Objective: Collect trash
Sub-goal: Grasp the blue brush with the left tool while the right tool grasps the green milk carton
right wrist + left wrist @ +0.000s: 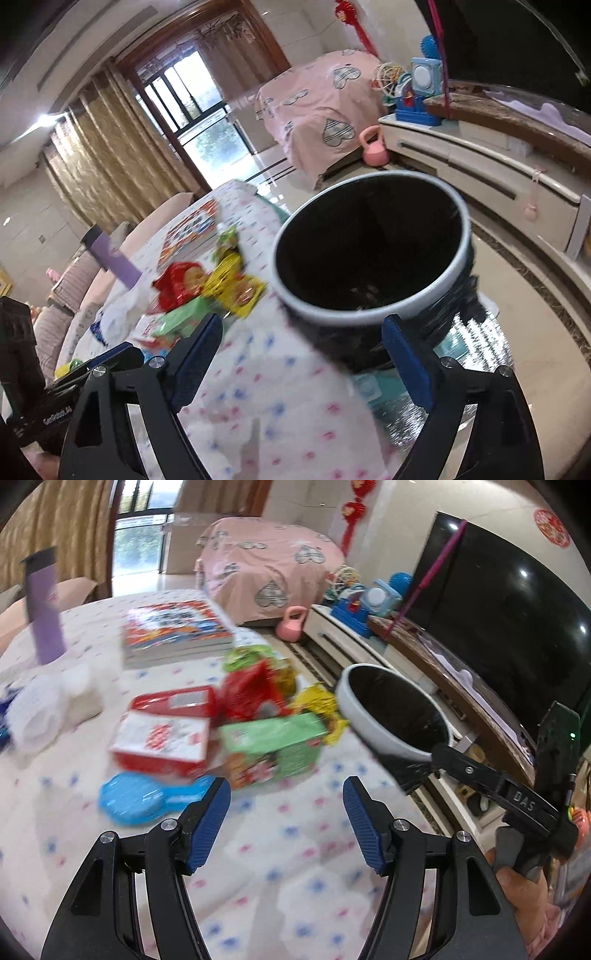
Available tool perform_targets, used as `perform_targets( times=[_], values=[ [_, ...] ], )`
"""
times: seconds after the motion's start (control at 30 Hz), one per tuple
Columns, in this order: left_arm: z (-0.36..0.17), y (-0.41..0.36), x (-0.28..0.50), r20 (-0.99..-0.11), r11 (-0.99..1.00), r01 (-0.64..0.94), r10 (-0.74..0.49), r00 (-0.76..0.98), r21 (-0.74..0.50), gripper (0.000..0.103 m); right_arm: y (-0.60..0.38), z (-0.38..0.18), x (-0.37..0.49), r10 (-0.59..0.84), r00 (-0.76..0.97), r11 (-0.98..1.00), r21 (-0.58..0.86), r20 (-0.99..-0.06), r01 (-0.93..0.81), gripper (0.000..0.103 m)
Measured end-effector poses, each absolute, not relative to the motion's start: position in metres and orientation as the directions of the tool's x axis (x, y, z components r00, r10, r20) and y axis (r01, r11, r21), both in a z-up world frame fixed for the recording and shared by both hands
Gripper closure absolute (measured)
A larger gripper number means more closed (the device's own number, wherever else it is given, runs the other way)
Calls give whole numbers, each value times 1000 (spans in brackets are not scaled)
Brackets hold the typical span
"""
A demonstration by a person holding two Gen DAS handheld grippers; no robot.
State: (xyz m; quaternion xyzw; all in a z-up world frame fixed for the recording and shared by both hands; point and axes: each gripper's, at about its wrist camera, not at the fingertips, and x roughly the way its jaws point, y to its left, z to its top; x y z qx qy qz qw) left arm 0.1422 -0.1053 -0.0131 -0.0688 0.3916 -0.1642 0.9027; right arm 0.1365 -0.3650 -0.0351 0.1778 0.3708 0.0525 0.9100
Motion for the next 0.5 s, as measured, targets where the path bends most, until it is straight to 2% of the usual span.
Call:
perform_targets(
  times=[0.37,0.5],
  values=[
    [-31,-46,123,-711,958,151,-282,644,-242,38,-312,-45,129,295,682,931,363,-670,-46,13],
    [-36,-34,125,-725,962,146,-270,634,-231,34,-295,-50,129,319,662,930,358,-679,-81,13]
  ],
)
